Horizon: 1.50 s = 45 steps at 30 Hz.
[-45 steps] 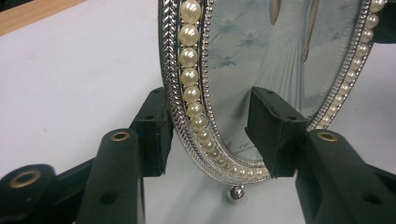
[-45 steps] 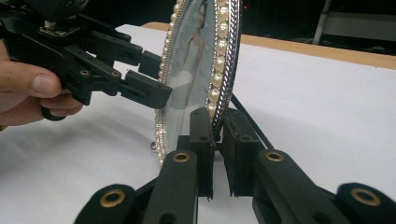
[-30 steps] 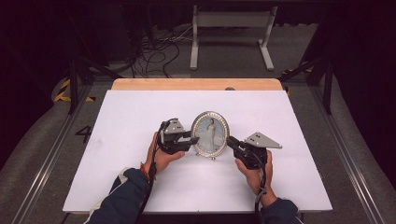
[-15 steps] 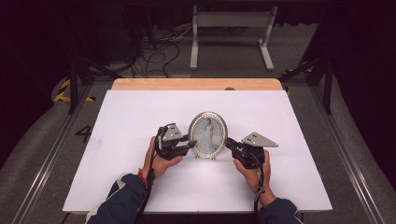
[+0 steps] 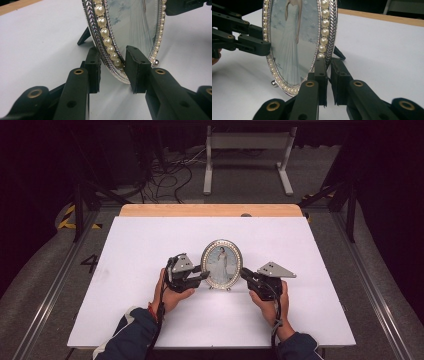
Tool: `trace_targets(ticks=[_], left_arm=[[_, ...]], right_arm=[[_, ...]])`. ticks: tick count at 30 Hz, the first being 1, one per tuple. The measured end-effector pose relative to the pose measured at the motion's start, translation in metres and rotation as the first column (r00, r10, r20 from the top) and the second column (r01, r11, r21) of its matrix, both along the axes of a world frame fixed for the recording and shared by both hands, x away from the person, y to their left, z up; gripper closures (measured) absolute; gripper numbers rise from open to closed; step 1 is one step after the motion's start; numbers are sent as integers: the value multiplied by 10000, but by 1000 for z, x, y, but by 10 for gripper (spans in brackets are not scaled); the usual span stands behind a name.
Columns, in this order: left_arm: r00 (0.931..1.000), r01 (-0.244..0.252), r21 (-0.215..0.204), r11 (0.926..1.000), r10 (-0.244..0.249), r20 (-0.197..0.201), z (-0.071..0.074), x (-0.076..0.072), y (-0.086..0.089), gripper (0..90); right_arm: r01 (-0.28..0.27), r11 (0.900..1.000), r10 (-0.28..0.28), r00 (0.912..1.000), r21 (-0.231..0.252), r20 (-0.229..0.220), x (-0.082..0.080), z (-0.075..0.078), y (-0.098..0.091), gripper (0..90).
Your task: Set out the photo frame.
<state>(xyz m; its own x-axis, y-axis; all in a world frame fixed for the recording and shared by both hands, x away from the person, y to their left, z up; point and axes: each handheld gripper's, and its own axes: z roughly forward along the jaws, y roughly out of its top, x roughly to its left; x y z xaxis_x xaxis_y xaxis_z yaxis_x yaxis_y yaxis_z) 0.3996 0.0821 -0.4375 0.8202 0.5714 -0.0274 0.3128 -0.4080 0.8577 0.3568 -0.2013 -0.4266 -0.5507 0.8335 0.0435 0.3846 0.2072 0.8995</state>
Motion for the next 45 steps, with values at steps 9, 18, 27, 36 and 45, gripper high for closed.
trace_targets(ticks=[9, 18, 27, 36, 45], left_arm=[[9999, -44, -26, 10000, 44, 109, -1, 0, -1, 660], [9990, -123, 309, 9994, 110, 428, 2, -3, -3, 650], [9963, -249, 264, 9993, 226, 831, 10, -7, 4, 675], [9942, -140, 388, 9991, 98, 1070, 13, -9, 7, 660], [9923, 76, 457, 9989, -131, 1228, 17, -13, 10, 605]], right_arm=[[-62, 9992, 66, 9999, -395, 98, 0, 2, 1, 839], [-258, 9960, 270, 9996, -856, 126, 1, 5, 0, 842], [-418, 9885, 485, 9979, -1452, 428, -1, 12, -1, 840], [-395, 9875, 478, 9975, -1527, 515, -1, 12, -1, 775], [-414, 9896, 472, 9981, -1375, 388, 1, 11, -5, 732]])
